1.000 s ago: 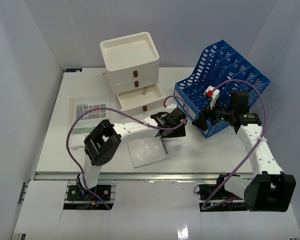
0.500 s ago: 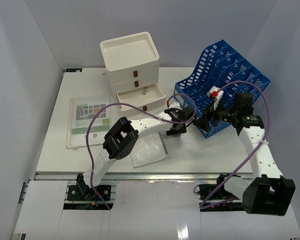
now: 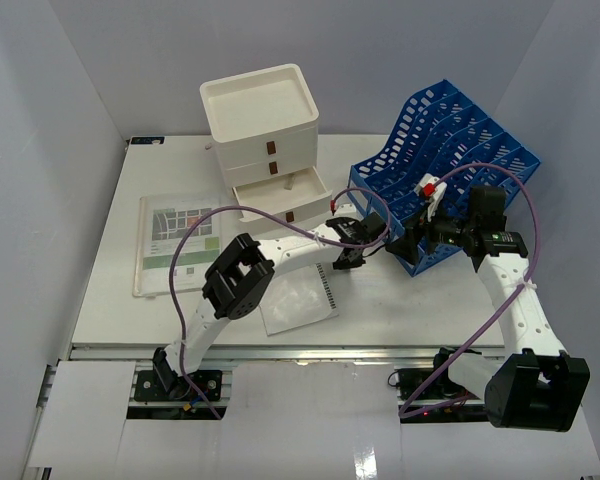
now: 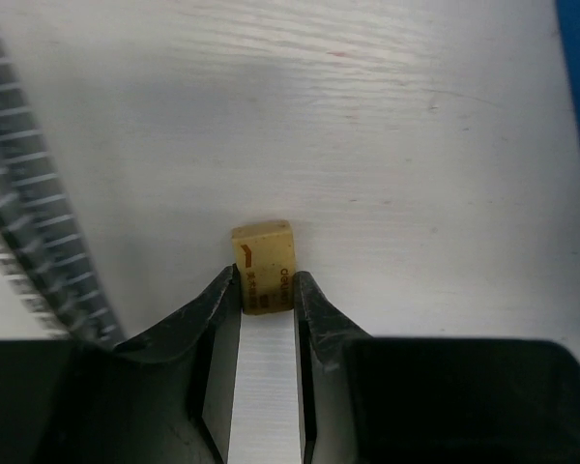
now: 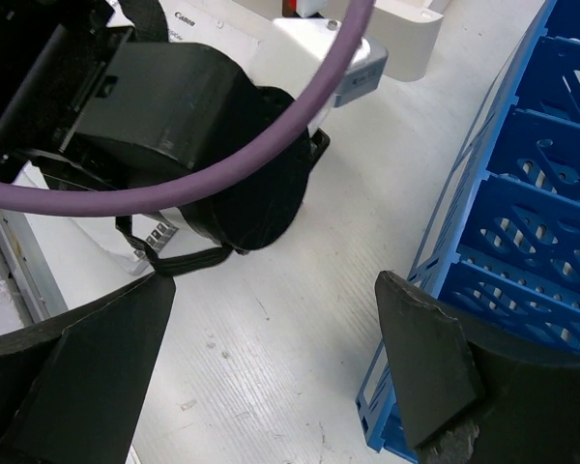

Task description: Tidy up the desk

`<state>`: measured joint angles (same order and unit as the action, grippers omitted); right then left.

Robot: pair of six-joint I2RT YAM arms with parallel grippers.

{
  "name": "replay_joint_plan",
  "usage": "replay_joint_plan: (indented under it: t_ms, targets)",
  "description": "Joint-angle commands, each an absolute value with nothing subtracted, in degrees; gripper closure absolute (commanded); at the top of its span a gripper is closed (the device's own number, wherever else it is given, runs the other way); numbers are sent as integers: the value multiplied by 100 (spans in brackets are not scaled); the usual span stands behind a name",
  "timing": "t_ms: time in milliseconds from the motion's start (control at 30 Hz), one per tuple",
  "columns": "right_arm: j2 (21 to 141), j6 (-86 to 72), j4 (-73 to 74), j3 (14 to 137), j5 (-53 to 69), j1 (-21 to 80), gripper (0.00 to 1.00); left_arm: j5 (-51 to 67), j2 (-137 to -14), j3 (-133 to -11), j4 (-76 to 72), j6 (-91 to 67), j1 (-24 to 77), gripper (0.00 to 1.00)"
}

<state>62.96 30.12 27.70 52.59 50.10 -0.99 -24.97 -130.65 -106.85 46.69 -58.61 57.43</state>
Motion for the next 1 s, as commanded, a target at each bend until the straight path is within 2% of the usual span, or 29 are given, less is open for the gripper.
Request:
replay_joint_plan:
  t_ms: [0,67,200,367,400,533,633,700,900,967]
  targets:
    - [6171,3058,2620,5177,5200,-114,10,-3228,-11811,-10177,4293,-5257,5604,86]
    - [6179,3059,2619,5186,5219,-114,10,-3262,-11434,-9964,4130,-5131,5446,87]
    - [6213,3059,2602,5160,5255,-114,10,-2648,-10843,-9576,3905,-5046,4525,87]
    - [6267,3073,2593,5123,5279,-114,10,-2310,-10938,-9744,3771,-4901,3608,84]
    - [6273,3078,2591,5113,5280,-114,10,-2297,-11003,-9879,3773,-4883,3490,78]
    - [6325,3117,2602,5112,5273,-114,10,-2159,-11311,-10277,3788,-4825,2992,43]
    - [6337,3362,2685,5122,5408,-114,10,-2043,-11386,-10397,3797,-4766,2865,31]
    - [6326,3766,3001,5142,5808,-114,10,-1979,-11288,-10332,3695,-4640,2853,29]
    - [6346,7624,5189,5094,6925,-4,10,-1242,-10230,-9458,2782,-3470,2848,31]
    - [6346,10754,6358,4872,6887,247,10,-833,-9592,-8464,2034,-2809,2853,41]
